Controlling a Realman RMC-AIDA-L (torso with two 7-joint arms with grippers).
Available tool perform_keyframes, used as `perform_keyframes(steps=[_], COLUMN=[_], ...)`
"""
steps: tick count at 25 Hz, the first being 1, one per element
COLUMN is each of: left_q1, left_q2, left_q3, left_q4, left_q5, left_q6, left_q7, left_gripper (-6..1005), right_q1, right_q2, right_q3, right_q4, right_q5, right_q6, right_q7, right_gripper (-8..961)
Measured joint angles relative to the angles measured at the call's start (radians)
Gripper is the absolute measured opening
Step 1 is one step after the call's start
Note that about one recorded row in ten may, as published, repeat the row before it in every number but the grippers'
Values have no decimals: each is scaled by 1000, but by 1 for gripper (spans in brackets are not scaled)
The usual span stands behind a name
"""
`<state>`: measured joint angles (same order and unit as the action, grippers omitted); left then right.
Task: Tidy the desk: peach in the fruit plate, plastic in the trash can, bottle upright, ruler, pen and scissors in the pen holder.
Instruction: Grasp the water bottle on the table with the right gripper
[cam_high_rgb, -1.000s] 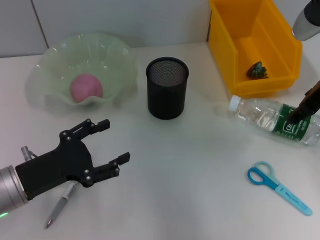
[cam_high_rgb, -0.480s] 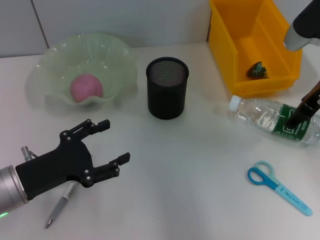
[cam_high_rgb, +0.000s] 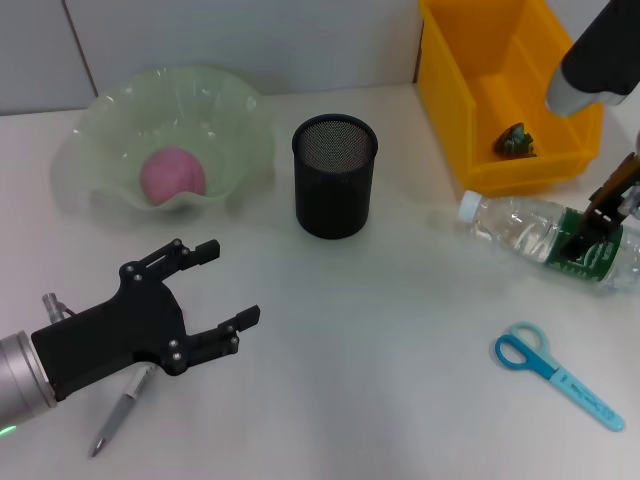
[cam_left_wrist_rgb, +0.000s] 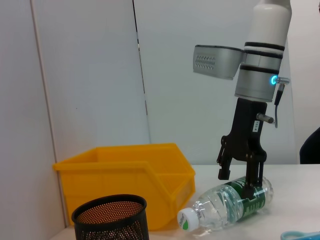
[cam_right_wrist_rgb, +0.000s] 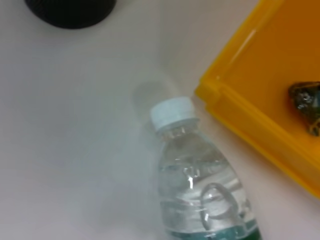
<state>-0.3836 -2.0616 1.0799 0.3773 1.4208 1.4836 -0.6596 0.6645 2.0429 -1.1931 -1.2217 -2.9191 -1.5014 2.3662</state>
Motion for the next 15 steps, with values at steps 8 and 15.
perform_keyframes(steps=[8, 15], left_q1=[0, 0], left_q2=[0, 0], left_q3=[0, 0], left_q4=[0, 0], left_q5=[0, 0], left_q6=[0, 0], left_q7=[0, 0], left_gripper=[803, 802], right_q1=[20, 37], right_q2=[1, -2], right_q3=[-11, -11], right_q4=[83, 144], right_q5=[0, 0], right_q6=[51, 82], right_q7=[-1, 9], right_gripper=[847, 847])
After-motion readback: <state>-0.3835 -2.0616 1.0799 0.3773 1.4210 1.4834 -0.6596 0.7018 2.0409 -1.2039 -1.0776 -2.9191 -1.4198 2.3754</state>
